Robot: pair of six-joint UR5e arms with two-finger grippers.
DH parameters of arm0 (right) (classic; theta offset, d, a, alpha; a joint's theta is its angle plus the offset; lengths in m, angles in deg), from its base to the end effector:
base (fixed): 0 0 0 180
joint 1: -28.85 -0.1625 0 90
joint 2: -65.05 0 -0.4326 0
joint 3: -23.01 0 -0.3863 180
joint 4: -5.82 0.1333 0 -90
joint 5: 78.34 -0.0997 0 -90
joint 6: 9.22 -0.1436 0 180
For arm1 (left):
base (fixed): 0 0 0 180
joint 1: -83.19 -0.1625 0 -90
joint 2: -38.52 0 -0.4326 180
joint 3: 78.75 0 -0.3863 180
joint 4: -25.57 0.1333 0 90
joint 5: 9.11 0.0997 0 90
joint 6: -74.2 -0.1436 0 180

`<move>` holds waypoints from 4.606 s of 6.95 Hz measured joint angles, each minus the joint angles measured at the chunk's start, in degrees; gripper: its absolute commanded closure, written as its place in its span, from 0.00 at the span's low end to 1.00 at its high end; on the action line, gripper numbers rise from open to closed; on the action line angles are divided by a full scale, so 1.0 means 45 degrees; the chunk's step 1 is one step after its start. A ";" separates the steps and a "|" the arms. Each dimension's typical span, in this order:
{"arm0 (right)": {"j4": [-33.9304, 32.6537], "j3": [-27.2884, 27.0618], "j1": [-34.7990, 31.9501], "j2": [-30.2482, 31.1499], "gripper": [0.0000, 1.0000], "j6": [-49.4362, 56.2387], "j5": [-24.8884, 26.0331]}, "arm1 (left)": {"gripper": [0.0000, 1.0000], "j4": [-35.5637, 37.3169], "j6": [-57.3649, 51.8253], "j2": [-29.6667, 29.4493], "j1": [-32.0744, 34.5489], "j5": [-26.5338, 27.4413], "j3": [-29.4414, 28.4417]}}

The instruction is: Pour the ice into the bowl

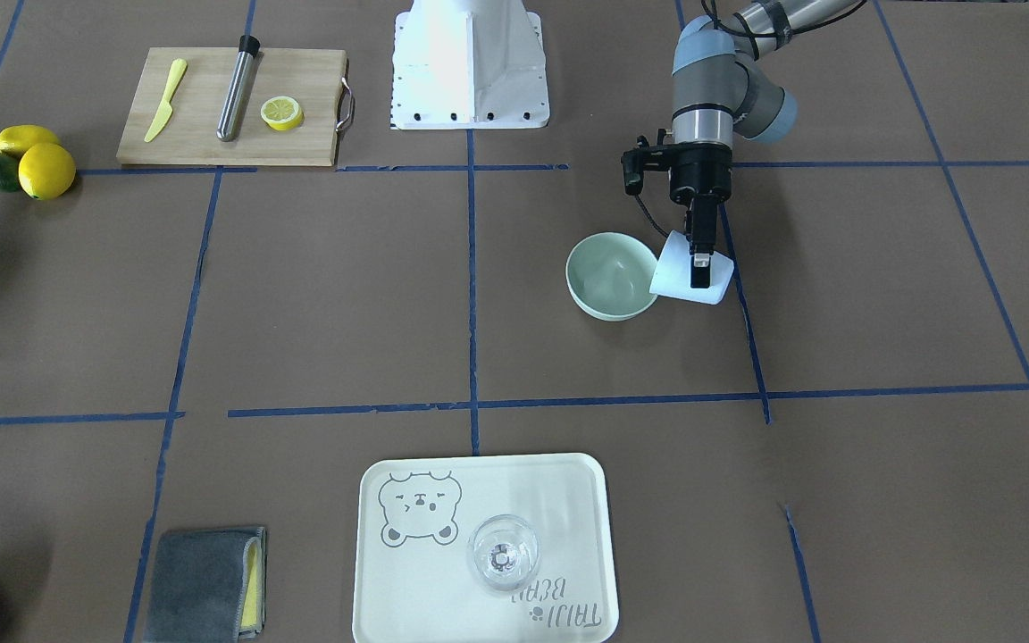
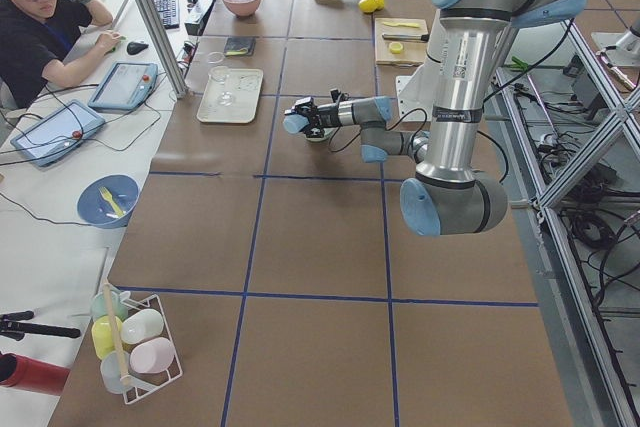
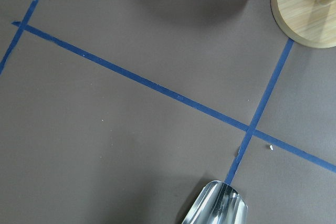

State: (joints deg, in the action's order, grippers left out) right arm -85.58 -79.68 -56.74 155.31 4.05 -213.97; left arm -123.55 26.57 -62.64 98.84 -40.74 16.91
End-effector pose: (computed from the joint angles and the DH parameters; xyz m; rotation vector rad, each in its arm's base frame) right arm -0.0073 -0.4933 0.5914 0.2444 -0.7819 -0.3679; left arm 0.4614 -0.3947 0.3967 1.4197 -0.5802 1.0597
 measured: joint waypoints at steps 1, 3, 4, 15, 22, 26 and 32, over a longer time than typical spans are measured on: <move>0.0002 -0.0001 -0.0002 0.0000 0.00 0.0000 -0.0005 | 1.00 -0.0005 -0.0525 -0.0001 -0.0183 0.0283 -0.0007; 0.0015 -0.0008 -0.0003 0.0000 0.00 0.0000 -0.0010 | 1.00 -0.0007 -0.1199 -0.0001 -0.0451 0.0690 -0.0036; 0.0017 -0.0011 -0.0003 0.0000 0.00 0.0000 -0.0014 | 1.00 -0.0007 -0.1285 -0.0001 -0.0572 0.0821 -0.0042; 0.0018 -0.0071 -0.0111 0.0193 0.00 0.0039 -0.0057 | 1.00 -0.1377 -0.2852 -0.0185 -0.1064 0.1377 0.0059; 0.0018 -0.0111 -0.0120 0.0251 0.00 0.0039 -0.0171 | 1.00 -0.7852 0.9149 -0.0227 -0.2520 0.1287 -0.0333; 0.0018 -0.0130 -0.0139 0.0235 0.00 0.0057 -0.0189 | 1.00 -0.8043 1.6120 -0.0106 -0.2796 0.1331 -0.0160; 0.0018 -0.0111 -0.0173 0.0235 0.00 0.0059 -0.0191 | 1.00 -0.8443 1.9721 0.2507 -0.1933 -0.0131 -0.0180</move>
State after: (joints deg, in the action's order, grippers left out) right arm -85.50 -80.18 -57.51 156.37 4.32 -214.83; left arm -161.54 115.31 -51.35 90.14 -41.33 16.10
